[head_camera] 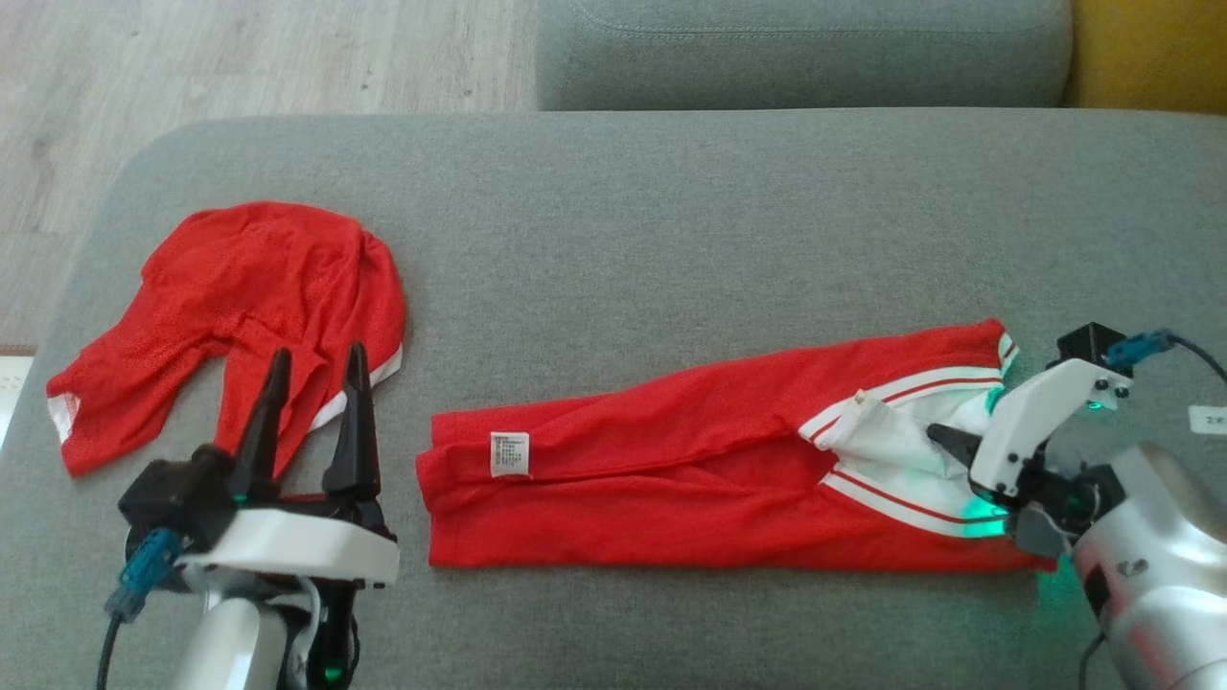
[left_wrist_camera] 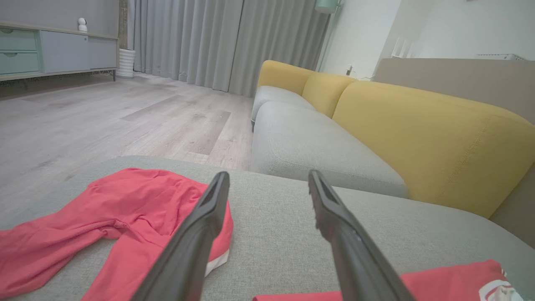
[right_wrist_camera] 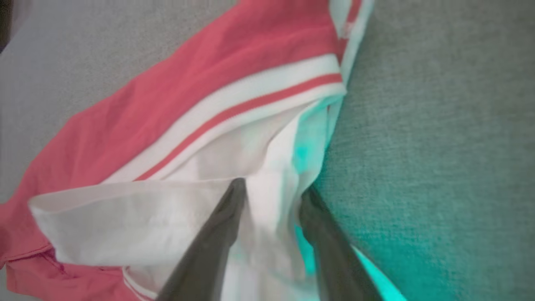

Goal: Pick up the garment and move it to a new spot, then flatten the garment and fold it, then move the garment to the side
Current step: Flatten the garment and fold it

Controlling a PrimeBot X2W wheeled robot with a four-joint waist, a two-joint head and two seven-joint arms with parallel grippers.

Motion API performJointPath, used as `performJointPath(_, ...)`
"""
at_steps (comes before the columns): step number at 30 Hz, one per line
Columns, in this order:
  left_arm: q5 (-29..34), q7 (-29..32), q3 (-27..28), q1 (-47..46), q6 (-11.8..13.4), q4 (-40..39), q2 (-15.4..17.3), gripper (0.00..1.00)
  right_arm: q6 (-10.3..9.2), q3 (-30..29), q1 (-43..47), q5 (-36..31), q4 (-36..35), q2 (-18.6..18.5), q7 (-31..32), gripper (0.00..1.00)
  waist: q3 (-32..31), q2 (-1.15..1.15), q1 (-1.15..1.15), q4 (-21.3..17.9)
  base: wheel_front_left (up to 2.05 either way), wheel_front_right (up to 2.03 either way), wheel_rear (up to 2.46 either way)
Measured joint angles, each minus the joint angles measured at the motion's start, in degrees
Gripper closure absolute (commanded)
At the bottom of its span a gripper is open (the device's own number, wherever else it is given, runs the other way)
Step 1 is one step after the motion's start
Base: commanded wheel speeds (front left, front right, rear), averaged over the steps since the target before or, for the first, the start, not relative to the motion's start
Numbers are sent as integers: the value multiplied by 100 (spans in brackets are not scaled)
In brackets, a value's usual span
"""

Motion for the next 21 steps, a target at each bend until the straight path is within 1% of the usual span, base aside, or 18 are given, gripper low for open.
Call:
performJointPath(2,68,0,26,0,-22,36,-24,0,0,46,20,0,-12,25,-183,100,-9,0,0,-1,0,0,0)
performJointPath(4,104,0,80,1,-94,73,-58,0,0,98,52,0,-30,57,-372,100,-15,0,0,-13,0,0,0)
performJointPath(8,130,0,197,2,-154,111,-153,0,2,107,96,2,-42,2,-622,100,-39,0,0,-70,0,0,0)
performJointPath(11,178,0,232,15,-207,132,-202,0,2,94,87,-12,-40,-237,-866,100,-70,0,0,-120,0,0,0)
performJointPath(12,178,0,232,15,-207,132,-202,0,2,94,87,-12,-40,-237,-866,100,-70,0,0,-120,0,0,0)
performJointPath(15,218,0,357,30,-212,134,-224,0,2,33,44,-163,35,-625,-1135,100,-97,0,0,-176,0,0,0)
performJointPath(17,219,0,394,40,-254,135,-225,0,2,29,-53,-293,73,-795,-1237,100,-117,0,0,-211,0,0,0)
performJointPath(19,270,0,408,44,-290,135,-250,0,2,97,-140,-419,42,-859,-1329,100,-148,0,0,-235,0,0,0)
performJointPath(21,275,-1,479,65,-303,138,-289,0,2,176,-168,-477,-140,-844,-1412,100,-191,0,0,-250,0,0,0)
